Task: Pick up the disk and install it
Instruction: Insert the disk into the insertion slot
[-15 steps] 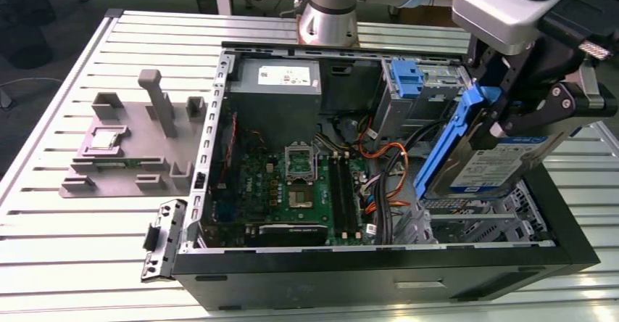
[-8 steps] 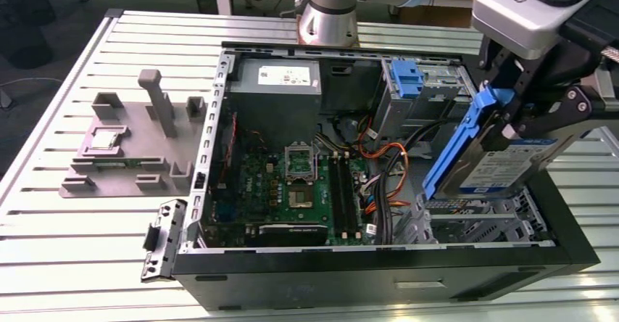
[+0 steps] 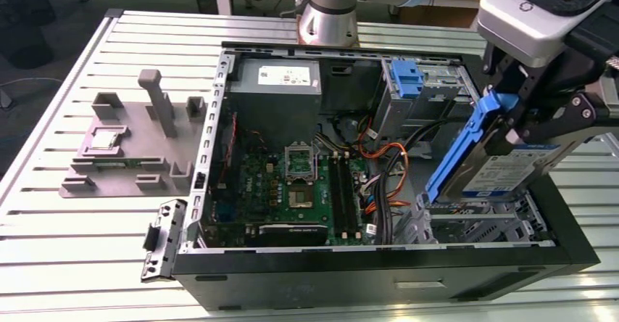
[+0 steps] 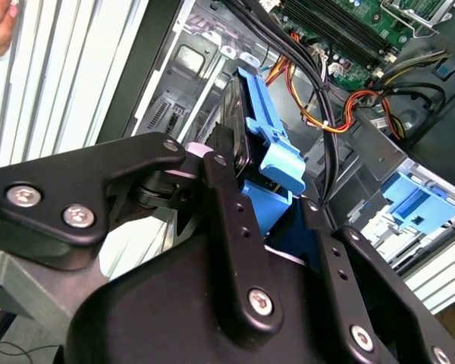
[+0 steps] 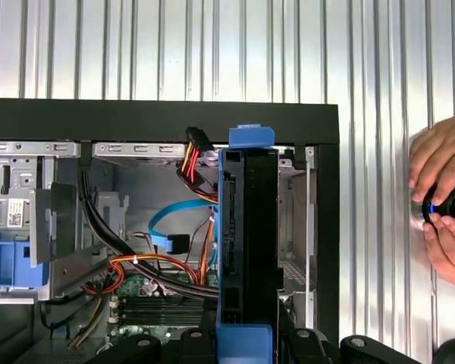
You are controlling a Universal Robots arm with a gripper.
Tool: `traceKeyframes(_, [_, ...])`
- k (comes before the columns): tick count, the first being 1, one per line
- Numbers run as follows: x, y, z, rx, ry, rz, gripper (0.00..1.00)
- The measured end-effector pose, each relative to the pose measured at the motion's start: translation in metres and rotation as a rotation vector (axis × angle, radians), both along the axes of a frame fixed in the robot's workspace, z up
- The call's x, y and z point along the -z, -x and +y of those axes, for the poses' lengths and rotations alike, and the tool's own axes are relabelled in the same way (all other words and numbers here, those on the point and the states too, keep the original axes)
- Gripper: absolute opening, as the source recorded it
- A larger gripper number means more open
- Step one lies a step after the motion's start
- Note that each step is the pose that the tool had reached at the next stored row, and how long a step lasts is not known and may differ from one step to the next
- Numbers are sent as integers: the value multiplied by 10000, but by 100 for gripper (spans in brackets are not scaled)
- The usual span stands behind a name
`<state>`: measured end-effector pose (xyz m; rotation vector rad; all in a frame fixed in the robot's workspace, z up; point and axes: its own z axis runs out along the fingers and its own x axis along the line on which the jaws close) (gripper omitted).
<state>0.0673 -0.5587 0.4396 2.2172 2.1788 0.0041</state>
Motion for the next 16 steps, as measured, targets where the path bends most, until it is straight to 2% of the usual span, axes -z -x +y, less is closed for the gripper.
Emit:
traceKeyframes(9, [50, -20, -22, 157, 4, 0, 37])
traceKeyframes(16, [72, -20, -72, 157, -6, 1, 37])
